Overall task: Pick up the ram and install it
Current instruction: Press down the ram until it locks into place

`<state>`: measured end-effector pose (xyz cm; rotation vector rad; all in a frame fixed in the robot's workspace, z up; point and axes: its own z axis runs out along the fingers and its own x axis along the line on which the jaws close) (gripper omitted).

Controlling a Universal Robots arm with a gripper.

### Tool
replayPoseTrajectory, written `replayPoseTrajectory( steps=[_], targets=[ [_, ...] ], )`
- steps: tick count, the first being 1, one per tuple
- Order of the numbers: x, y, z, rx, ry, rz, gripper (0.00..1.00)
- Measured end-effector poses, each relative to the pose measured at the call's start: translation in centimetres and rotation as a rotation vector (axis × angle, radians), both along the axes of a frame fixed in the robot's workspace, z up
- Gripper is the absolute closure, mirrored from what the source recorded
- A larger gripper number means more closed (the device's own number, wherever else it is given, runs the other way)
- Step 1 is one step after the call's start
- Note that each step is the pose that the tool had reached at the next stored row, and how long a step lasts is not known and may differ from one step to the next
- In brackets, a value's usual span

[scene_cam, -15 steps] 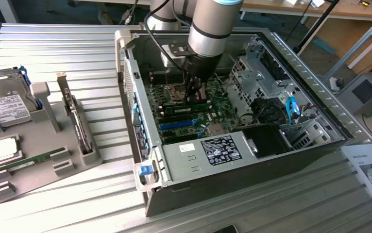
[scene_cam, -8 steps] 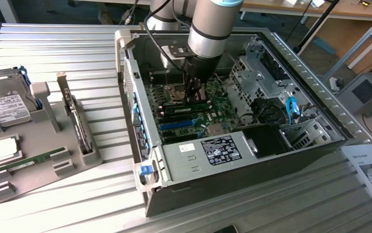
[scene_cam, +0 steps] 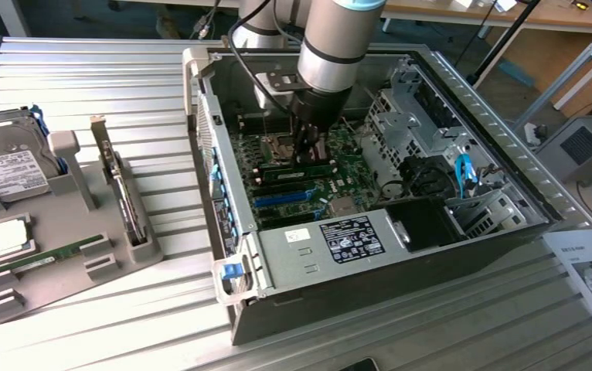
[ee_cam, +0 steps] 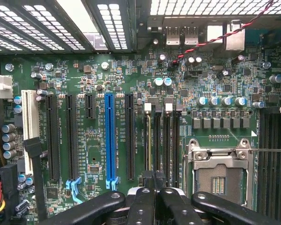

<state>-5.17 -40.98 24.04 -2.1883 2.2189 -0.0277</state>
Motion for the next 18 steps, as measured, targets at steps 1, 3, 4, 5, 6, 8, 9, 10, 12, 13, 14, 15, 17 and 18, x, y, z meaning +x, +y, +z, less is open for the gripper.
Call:
replayPoseTrajectory(
  steps=[1, 3, 4, 5, 6, 8, 9, 10, 12, 13, 14, 15, 17, 18],
  targets=[
    [0.0, 0.0, 0.0, 0.0, 0.0, 0.0, 0.89],
    [0.0, 0.0, -0.05, 0.0, 0.0, 0.0, 0.89],
    [0.0, 0.0, -0.06, -0.0001, 0.0, 0.0, 0.89],
    [0.0, 0.0, -0.08, 0.0, 0.0, 0.0, 0.89],
    [0.0, 0.0, -0.09, 0.0, 0.0, 0.0, 0.89],
    [0.0, 0.0, -0.14, 0.0001, 0.0, 0.0, 0.89],
    [0.0, 0.0, -0.15, 0.0, 0.0, 0.0, 0.89],
    [0.0, 0.0, -0.15, -0.0001, 0.0, 0.0, 0.89],
    [0.0, 0.0, -0.19, 0.0002, -0.0001, 0.0, 0.89],
    [0.0, 0.0, -0.27, 0.0, 0.0, 0.0, 0.89],
    [0.0, 0.0, -0.32, 0.0001, 0.0, 0.0, 0.89],
    [0.0, 0.0, -0.35, 0.0001, 0.0, 0.0, 0.89],
    [0.0, 0.0, -0.41, 0.0004, 0.0, 0.0, 0.89],
    [0.0, 0.0, -0.45, 0.0006, 0.0, 0.0, 0.89]
  ],
)
